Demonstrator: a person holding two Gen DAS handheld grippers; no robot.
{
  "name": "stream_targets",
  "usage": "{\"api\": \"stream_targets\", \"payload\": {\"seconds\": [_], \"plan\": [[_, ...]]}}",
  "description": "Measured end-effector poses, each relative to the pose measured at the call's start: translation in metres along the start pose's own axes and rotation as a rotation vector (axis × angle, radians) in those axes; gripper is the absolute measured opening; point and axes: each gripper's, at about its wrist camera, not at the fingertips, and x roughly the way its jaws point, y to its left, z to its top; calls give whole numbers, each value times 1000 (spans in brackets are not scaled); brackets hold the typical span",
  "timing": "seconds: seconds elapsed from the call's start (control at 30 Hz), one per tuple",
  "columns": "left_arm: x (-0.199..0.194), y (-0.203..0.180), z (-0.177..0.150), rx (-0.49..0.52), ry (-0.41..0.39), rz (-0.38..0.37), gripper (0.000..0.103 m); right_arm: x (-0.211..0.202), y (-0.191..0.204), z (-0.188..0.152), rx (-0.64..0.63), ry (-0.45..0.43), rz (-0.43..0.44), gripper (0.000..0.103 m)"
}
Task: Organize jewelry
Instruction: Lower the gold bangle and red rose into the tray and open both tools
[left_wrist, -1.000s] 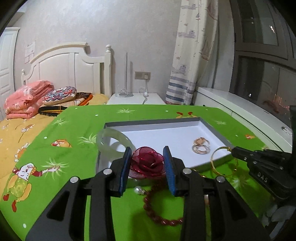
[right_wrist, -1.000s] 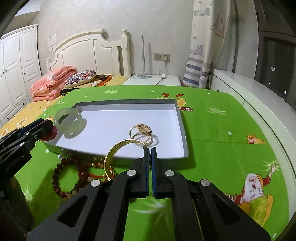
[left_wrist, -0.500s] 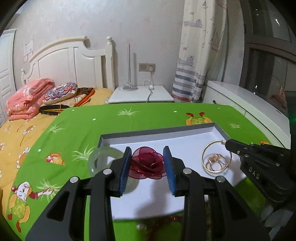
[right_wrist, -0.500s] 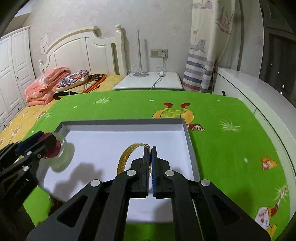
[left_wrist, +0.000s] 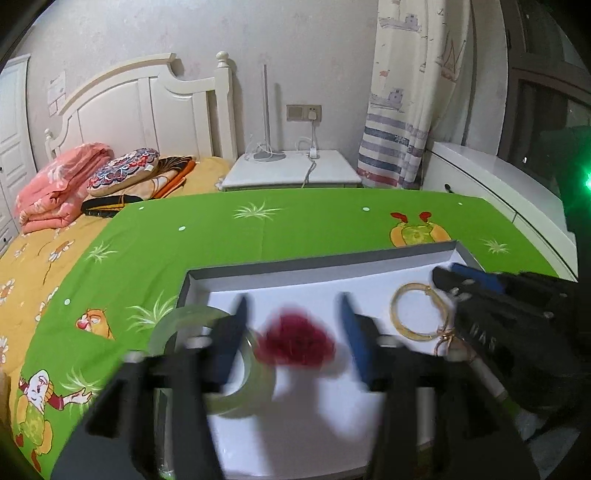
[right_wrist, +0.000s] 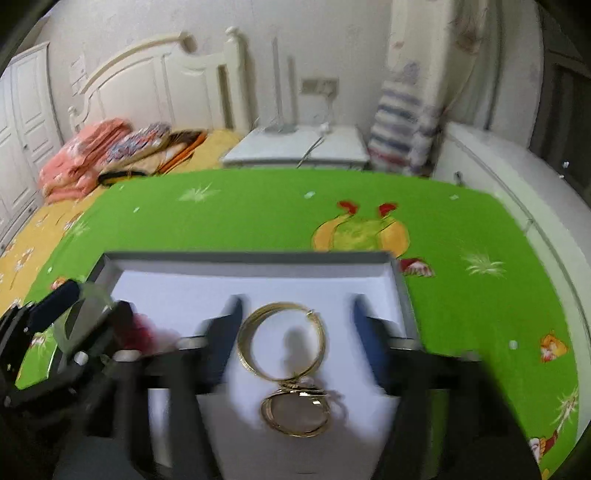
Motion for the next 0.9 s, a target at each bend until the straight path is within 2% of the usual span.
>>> {"api": "stream_targets", "payload": {"seconds": [0.23,0.27,0.37,0.47,0.57,0.7,0.83,0.9], "plan": [[-11,5,-2,-8,-27,17,67,-28,-1,-8,-13,-44,20,63],[-15,6,-3,-9,-36,18,72,-33,-1,-10,-13,-56,28,63],[-33,13,-8,-19,-104,27,96,-58,0,-21,-30,-129,59,63],[-57,20,-17,-38,-203,34,98,-81,2,-35,-60,-199,58,67],[-80,28,-32,-69,-268,11,98,-100,1,-52,-49,-233,65,79],[-96,35,-48,-91,-231,-26,98,-120,0,-78,-35,-231,61,81],[-109,36,-64,-43,-178,-8,98,-129,-1,-101,-52,-207,67,84],[-113,35,-71,-19,-141,4,98,-132,-2,-110,-62,-195,60,80]]}}
